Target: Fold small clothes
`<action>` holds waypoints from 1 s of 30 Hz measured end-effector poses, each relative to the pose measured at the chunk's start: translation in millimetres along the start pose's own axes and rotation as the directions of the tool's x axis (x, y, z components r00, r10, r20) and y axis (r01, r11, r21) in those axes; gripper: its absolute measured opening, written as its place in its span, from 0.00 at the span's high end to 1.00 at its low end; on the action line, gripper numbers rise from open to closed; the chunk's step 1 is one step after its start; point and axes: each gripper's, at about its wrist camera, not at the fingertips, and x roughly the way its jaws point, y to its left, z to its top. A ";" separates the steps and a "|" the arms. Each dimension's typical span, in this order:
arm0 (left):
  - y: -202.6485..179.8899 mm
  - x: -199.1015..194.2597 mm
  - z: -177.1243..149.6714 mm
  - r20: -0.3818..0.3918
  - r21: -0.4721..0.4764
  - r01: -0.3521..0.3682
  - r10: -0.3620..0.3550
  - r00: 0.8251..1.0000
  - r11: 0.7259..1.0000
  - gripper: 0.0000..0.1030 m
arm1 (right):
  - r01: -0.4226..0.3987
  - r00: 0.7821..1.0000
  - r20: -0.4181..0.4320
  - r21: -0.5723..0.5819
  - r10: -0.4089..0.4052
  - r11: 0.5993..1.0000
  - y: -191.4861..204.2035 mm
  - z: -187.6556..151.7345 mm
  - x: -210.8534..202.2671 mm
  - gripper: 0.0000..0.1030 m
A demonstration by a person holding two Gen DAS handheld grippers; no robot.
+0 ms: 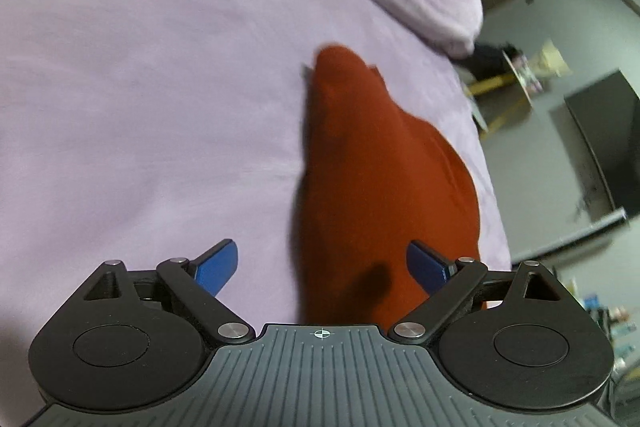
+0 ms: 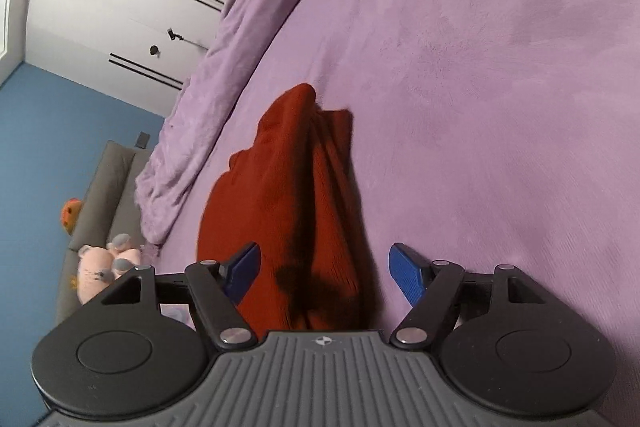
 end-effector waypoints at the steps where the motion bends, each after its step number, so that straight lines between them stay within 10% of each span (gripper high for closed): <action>1: -1.7 9.1 5.0 -0.017 0.005 0.004 -0.004 1.000 1.000 0.08 | -0.009 1.000 -0.006 0.014 0.009 1.000 -1.6 1.9 4.3 0.32; 7: -1.8 49.7 30.0 -0.051 -0.036 0.071 -0.073 0.996 0.997 0.10 | -0.037 0.993 -0.107 0.047 0.042 0.998 -2.5 18.4 52.5 0.53; 15: -2.0 72.8 37.6 -0.049 -0.072 0.105 -0.108 0.993 0.992 0.43 | -0.117 0.992 -0.029 0.137 0.122 0.984 -5.3 12.4 77.5 0.71; 24: -4.8 6.2 32.7 -0.014 -0.079 0.146 -0.148 0.989 0.986 0.51 | -0.218 0.962 -0.112 0.225 0.247 0.950 27.3 -32.7 92.8 0.74; 30: 34.2 -60.1 -2.6 -0.060 -0.116 -0.004 -0.003 0.998 0.993 0.47 | -0.203 0.934 -0.248 0.226 0.258 0.953 54.0 -87.2 103.8 0.66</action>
